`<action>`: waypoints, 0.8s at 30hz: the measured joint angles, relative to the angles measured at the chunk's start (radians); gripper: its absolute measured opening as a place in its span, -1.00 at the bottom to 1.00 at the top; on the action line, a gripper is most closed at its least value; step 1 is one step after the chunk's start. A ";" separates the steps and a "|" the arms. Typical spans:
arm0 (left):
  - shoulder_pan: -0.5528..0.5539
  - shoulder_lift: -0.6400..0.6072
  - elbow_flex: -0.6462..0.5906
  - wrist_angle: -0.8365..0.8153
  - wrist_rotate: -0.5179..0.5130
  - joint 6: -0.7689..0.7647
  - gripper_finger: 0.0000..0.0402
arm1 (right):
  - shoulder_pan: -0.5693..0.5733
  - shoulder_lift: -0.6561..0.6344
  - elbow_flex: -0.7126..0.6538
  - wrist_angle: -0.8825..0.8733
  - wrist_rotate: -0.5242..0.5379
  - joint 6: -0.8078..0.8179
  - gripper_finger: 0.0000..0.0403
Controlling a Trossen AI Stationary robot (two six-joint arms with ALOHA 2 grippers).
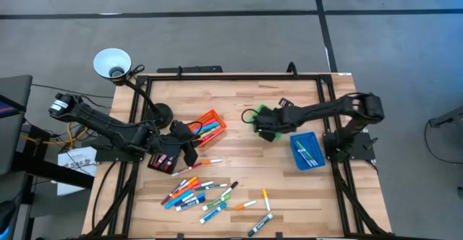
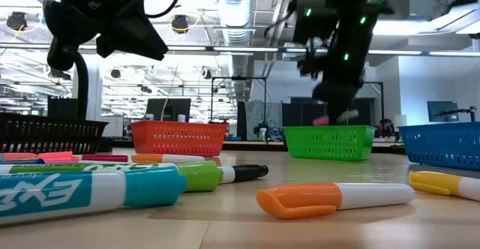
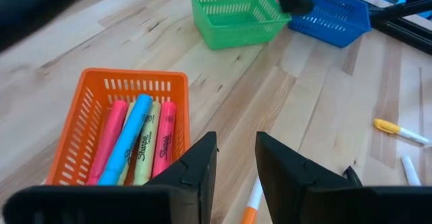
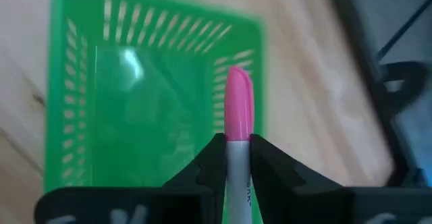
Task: Pick & Place Markers
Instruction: Put the right pink pen into the green bin, then put the bottom orange pen into the green bin
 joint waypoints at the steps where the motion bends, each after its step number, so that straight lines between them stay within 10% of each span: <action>1: 0.000 0.000 0.000 0.002 0.000 0.000 -0.51 | -0.010 0.021 0.000 0.017 -0.033 -0.021 -0.75; 6: 0.000 0.000 0.000 0.008 0.000 0.000 -0.51 | -0.042 0.111 0.000 0.105 -0.175 -0.068 -0.74; 24: 0.000 0.000 -0.011 0.033 0.000 0.000 -0.51 | -0.043 -0.001 0.008 0.111 -0.176 -0.056 -0.55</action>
